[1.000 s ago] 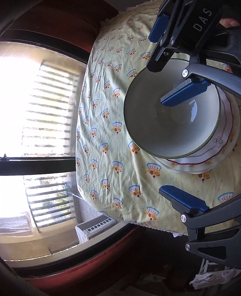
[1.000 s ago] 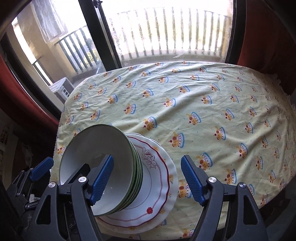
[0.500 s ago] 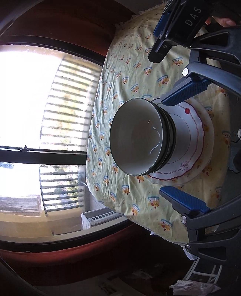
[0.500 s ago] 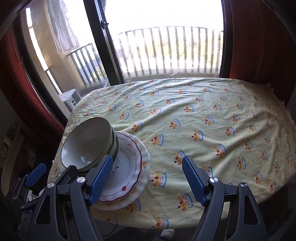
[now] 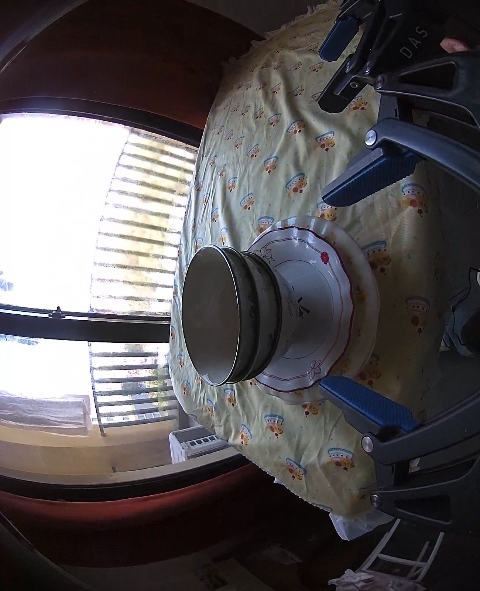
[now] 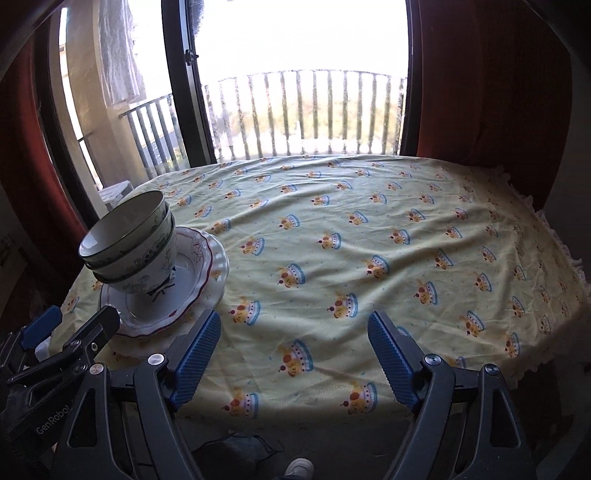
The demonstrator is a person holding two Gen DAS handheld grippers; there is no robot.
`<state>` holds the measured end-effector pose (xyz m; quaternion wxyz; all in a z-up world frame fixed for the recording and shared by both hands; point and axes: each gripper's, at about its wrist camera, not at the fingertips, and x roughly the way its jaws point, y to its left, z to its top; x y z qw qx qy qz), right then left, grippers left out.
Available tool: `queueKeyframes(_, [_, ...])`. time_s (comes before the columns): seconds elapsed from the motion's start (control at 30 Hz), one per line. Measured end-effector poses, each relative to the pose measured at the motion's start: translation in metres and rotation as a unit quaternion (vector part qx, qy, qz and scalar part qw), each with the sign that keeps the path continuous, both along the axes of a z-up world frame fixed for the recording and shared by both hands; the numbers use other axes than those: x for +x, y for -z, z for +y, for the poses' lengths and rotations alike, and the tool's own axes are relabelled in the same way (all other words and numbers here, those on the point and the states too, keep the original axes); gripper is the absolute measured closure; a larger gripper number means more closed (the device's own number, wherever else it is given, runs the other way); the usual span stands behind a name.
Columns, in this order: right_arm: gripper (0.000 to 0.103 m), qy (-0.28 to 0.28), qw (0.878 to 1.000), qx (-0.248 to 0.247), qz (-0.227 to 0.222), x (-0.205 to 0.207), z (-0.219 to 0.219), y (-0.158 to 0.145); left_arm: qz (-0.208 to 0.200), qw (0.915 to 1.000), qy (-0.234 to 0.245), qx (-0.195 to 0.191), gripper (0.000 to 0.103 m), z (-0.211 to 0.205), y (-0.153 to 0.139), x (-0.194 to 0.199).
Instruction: Organize plates and bowls
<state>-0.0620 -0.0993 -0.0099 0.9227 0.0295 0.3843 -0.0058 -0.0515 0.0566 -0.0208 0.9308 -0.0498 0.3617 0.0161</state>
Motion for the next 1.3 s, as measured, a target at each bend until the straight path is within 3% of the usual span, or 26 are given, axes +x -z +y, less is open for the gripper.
queueKeyframes(0.47, [0.015,0.005,1.000,-0.009,-0.012,-0.019,-0.016,0.000,-0.003,1.0000,-0.001,0.008,0.007,-0.018,0.000,-0.011])
queueKeyframes(1.3, [0.014,0.009,1.000,-0.004,-0.012,-0.015,-0.022,0.000,-0.013,0.9998,-0.007,0.016,0.003,-0.023,-0.004,-0.013])
